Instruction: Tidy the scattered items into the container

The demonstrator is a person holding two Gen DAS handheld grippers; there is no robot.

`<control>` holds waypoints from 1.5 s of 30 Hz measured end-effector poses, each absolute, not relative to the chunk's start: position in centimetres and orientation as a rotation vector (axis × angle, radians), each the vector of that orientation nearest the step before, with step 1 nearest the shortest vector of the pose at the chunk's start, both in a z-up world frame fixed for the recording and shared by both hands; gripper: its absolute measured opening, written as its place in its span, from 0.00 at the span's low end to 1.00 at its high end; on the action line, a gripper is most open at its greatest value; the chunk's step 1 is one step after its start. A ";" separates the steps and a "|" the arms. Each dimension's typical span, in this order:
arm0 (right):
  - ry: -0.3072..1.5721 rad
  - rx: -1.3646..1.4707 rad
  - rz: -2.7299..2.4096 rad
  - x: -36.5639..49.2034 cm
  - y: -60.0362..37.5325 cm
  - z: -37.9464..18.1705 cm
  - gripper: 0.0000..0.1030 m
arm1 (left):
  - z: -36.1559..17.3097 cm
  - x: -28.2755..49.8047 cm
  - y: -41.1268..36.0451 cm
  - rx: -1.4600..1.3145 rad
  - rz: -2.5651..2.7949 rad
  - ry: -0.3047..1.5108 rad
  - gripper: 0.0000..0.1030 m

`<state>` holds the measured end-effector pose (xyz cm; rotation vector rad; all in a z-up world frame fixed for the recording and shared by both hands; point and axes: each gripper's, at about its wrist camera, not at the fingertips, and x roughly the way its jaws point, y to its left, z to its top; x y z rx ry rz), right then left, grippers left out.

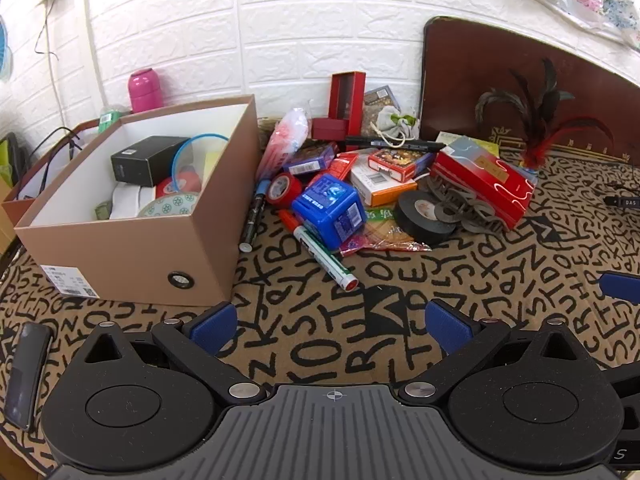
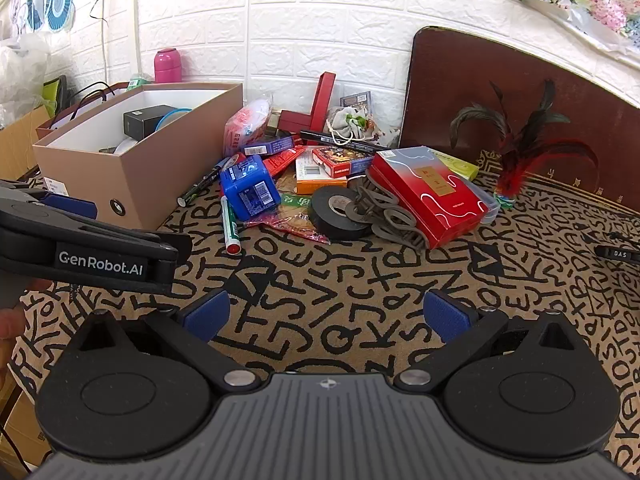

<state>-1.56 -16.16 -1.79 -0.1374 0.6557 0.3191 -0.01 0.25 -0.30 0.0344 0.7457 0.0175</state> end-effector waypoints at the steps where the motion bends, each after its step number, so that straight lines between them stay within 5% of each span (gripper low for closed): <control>1: 0.656 -0.137 0.319 -1.5 -16.2 -1.8 1.00 | -0.3 0.0 0.3 0.034 0.017 0.747 1.00; 45: 0.737 -0.132 0.360 3.7 -15.0 -4.9 0.99 | -3.0 6.1 1.7 0.029 -0.006 0.817 1.00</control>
